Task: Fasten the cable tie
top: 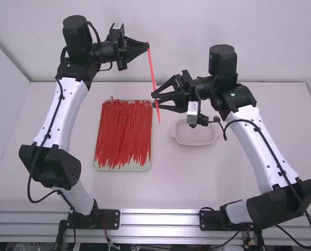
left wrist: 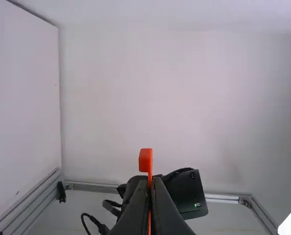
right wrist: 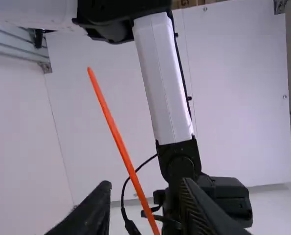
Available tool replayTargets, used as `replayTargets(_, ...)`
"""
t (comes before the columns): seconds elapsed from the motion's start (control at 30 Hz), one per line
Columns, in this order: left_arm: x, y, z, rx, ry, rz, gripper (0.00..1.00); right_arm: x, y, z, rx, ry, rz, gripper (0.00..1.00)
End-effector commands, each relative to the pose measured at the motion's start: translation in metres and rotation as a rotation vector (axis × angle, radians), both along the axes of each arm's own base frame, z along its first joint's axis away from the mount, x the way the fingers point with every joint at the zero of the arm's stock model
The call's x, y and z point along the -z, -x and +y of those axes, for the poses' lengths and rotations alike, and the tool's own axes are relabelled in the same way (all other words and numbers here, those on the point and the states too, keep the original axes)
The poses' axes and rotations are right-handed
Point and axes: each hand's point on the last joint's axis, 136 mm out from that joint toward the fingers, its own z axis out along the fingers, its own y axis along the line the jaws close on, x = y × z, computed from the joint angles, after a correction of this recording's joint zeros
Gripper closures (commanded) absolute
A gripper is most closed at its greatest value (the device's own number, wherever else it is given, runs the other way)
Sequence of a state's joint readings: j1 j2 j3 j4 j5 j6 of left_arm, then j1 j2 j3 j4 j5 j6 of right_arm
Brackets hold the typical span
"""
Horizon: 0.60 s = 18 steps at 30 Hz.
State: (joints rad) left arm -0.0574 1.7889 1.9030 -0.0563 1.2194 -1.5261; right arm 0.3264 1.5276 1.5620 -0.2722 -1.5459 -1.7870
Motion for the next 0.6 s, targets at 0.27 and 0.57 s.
replayTargets(0.27,-0.0145,0.0065,0.0027,0.004,-0.001,-0.051,0.98,0.0008,0.0035,0.0006,-0.02,-0.002,0.01,0.69)
replayTargets(0.57,-0.0147,0.0076,0.0003,0.01,-0.001,-0.053,0.98,0.0011,0.0049,0.0019,-0.025,0.003,0.024,1.0)
